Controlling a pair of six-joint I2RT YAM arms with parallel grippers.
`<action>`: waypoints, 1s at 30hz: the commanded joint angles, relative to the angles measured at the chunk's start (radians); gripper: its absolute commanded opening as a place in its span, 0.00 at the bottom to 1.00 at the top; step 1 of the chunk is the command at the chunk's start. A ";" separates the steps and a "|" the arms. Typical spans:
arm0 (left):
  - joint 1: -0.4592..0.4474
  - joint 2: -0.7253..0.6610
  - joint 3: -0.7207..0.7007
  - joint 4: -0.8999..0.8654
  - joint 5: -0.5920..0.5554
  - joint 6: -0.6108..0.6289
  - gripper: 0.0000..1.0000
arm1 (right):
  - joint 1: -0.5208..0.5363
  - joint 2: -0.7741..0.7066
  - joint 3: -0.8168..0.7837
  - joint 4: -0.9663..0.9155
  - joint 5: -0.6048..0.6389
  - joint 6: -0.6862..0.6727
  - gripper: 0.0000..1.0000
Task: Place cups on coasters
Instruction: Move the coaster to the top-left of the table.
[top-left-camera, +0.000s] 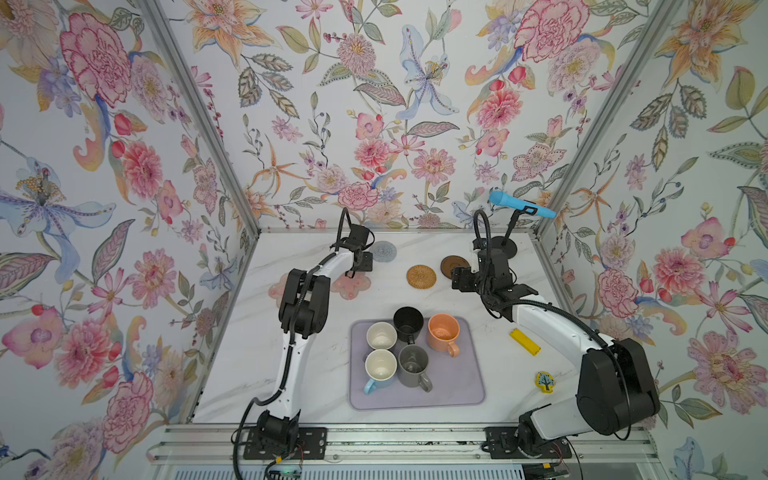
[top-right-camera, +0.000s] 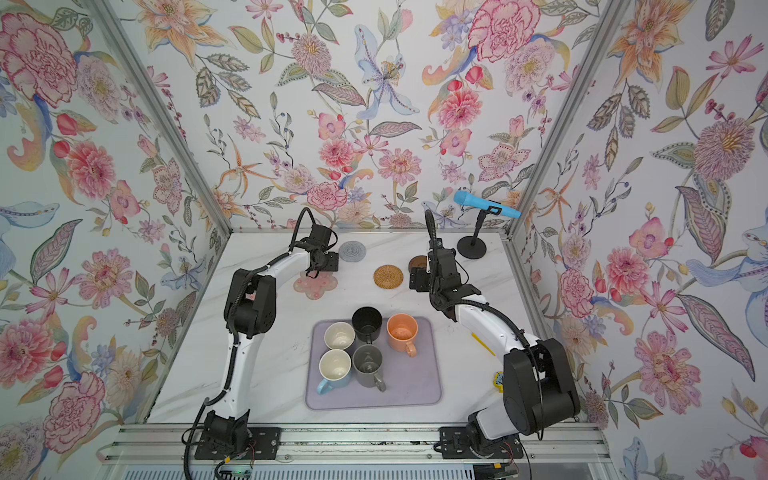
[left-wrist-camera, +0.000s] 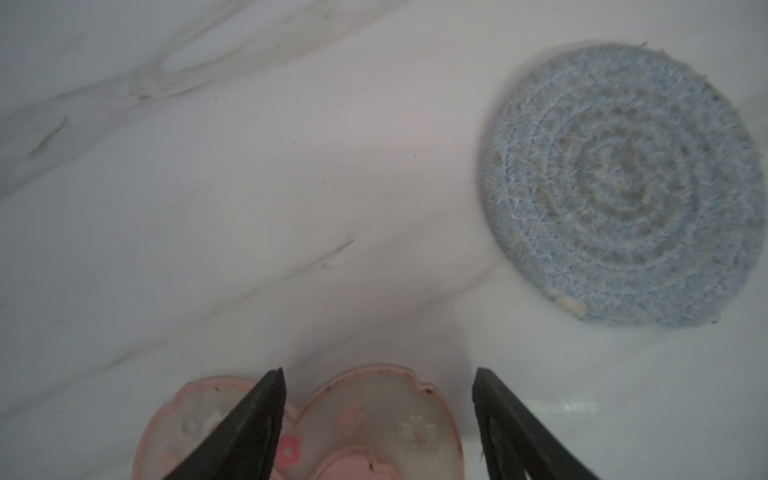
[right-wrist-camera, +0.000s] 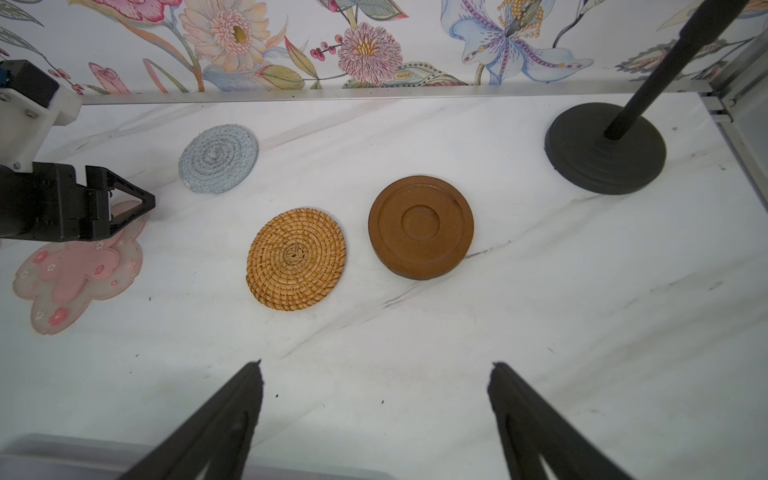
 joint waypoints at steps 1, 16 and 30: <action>0.018 0.017 -0.009 -0.029 -0.030 0.020 0.75 | -0.004 -0.002 -0.012 0.003 0.001 -0.001 0.87; 0.037 -0.052 -0.177 -0.034 -0.100 0.053 0.75 | -0.017 -0.063 -0.031 0.001 0.002 -0.002 0.87; 0.052 -0.140 -0.235 -0.017 -0.088 0.034 0.76 | -0.018 -0.082 -0.046 0.000 -0.004 0.012 0.87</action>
